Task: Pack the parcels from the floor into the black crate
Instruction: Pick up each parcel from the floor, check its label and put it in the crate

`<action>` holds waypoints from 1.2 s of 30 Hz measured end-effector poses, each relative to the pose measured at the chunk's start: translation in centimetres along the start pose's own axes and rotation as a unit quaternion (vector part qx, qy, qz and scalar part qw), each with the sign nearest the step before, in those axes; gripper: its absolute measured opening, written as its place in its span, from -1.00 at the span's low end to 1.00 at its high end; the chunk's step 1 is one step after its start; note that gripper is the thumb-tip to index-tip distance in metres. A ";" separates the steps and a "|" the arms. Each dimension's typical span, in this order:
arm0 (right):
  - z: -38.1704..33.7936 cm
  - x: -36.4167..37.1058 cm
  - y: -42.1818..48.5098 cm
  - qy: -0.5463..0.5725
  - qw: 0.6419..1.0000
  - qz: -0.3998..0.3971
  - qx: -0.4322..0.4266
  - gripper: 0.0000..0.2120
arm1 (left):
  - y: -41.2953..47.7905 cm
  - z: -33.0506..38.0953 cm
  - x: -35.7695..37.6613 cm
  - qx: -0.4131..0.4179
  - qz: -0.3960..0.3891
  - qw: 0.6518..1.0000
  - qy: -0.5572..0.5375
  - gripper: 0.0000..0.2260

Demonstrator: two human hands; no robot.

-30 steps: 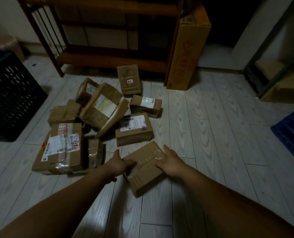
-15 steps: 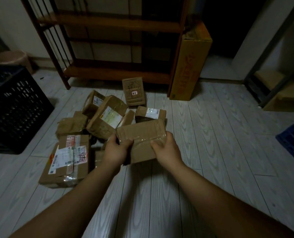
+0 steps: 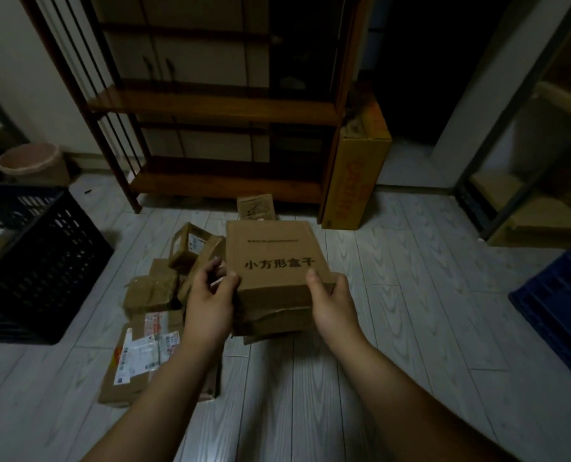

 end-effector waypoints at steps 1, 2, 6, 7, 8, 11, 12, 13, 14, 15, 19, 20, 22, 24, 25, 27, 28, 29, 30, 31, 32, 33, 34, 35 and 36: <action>-2.3 -0.3 -1.1 0.000 1.000 -0.008 0.005 -0.69 | -0.8 2.6 -0.6 0.001 -0.005 1.000 0.005 -0.65; -4.9 -0.7 -2.3 0.000 1.000 -0.016 0.005 -0.72 | -1.5 5.3 -1.3 0.001 -0.011 1.000 0.011 -0.64; -16.7 -2.5 -8.0 0.010 0.999 -0.051 -0.015 -0.71 | -4.7 17.3 -4.6 -0.007 -0.049 0.998 0.025 -0.65; -19.6 -2.9 -9.5 0.013 0.998 -0.056 -0.019 -0.69 | -5.6 20.5 -5.6 -0.007 -0.053 0.998 0.029 -0.64; -22.5 -3.2 -11.1 0.012 0.998 -0.059 -0.023 -0.66 | -6.5 23.6 -6.7 -0.009 -0.053 0.998 0.034 -0.63; -30.6 -4.1 -16.2 0.000 0.998 -0.058 -0.037 -0.58 | -9.5 32.8 -9.8 -0.010 -0.055 0.998 0.031 -0.67; -33.4 -4.5 -17.8 0.001 0.998 -0.055 -0.044 -0.59 | -10.4 35.5 -10.8 -0.010 -0.055 0.998 0.025 -0.68; -36.0 -4.9 -19.4 0.007 0.997 -0.054 -0.052 -0.60 | -11.3 38.1 -11.7 -0.010 -0.055 0.998 0.016 -0.67; -38.6 -5.3 -20.9 0.015 0.996 -0.055 -0.062 -0.60 | -12.1 40.5 -12.5 -0.008 -0.058 0.998 0.010 -0.67; -41.0 -5.7 -22.1 0.021 0.996 -0.053 -0.073 -0.60 | -12.8 42.8 -13.1 0.000 -0.063 0.998 0.005 -0.67; -47.7 -7.8 -26.4 0.039 0.991 -0.048 -0.117 -0.59 | -15.9 49.8 -14.8 0.041 -0.088 0.995 -0.008 -0.67; -48.6 -8.4 -27.1 0.048 0.990 -0.049 -0.122 -0.59 | -16.8 51.0 -14.9 0.045 -0.094 0.994 -0.013 -0.67; -50.4 -9.7 -28.5 0.055 0.987 -0.048 -0.146 -0.61 | -18.5 53.0 -15.1 0.062 -0.093 0.994 -0.020 -0.65; -52.3 -10.7 -29.7 0.057 0.982 -0.052 -0.173 -0.63 | -20.1 54.9 -15.3 0.078 -0.084 0.993 -0.032 -0.64; -52.9 -11.1 -30.1 0.062 0.980 -0.055 -0.183 -0.63 | -20.8 55.6 -15.3 0.080 -0.082 0.993 -0.042 -0.63; -54.2 -11.7 -31.0 0.067 0.976 -0.062 -0.197 -0.61 | -22.0 56.7 -15.6 0.090 -0.076 0.991 -0.055 -0.62; -54.7 -11.9 -31.5 0.068 0.975 -0.063 -0.204 -0.59 | -22.4 57.2 -15.8 0.101 -0.073 0.991 -0.057 -0.62; -55.1 -12.0 -31.8 0.070 0.973 -0.063 -0.211 -0.59 | -22.8 57.6 -16.1 0.110 -0.070 0.990 -0.057 -0.63; -55.4 -12.0 -32.1 0.074 0.971 -0.065 -0.216 -0.59 | -22.9 57.9 -16.5 0.116 -0.069 0.989 -0.057 -0.64; -55.7 -11.9 -32.4 0.078 0.970 -0.068 -0.219 -0.59 | -22.9 58.0 -16.9 0.121 -0.070 0.989 -0.055 -0.64; -55.9 -11.7 -32.7 0.082 0.969 -0.074 -0.220 -0.57 | -22.7 58.0 -17.4 0.125 -0.073 0.988 -0.052 -0.65; -56.1 -11.4 -32.9 0.084 0.968 -0.079 -0.221 -0.56 | -22.6 58.2 -17.9 0.128 -0.076 0.988 -0.052 -0.64; -56.4 -11.0 -33.2 0.085 0.968 -0.082 -0.223 -0.56 | -22.2 58.3 -18.5 0.128 -0.078 0.987 -0.054 -0.63; -56.7 -10.4 -33.4 0.085 0.967 -0.083 -0.225 -0.56 | -21.8 58.5 -19.2 0.129 -0.077 0.987 -0.055 -0.62; -56.9 -9.6 -33.6 0.085 0.967 -0.085 -0.226 -0.56 | -21.3 58.6 -19.9 0.133 -0.073 0.987 -0.053 -0.61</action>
Point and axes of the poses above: each hand's wrist, its own y-axis towards the middle knuckle, its own x-axis out of the palm, z = x × y, the point moved 7 cm from there along y, towards the middle knuckle, and after that the axes turned 9 degrees about z, right-handed, at the moved point
